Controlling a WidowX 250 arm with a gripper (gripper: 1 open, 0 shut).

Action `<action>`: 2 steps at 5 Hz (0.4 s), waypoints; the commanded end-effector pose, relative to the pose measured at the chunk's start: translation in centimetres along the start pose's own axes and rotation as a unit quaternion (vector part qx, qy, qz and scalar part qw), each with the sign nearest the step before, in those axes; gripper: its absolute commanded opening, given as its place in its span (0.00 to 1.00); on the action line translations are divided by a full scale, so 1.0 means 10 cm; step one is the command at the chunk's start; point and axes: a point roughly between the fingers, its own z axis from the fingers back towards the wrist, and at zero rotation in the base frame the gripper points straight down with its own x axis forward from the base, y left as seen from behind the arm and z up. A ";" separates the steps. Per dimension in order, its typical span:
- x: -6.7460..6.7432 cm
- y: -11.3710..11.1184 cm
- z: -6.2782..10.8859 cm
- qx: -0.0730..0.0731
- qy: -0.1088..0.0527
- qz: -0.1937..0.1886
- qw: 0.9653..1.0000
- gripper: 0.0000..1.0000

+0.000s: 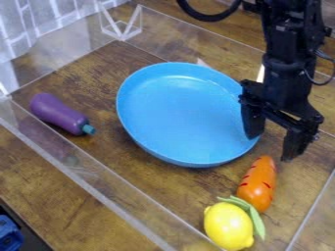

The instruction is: Move the carrot to the right side

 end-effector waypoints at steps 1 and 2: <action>0.08 -0.09 0.05 0.006 -0.017 0.018 1.000 0.00; 0.07 -0.18 -0.02 0.002 -0.011 -0.008 1.000 0.00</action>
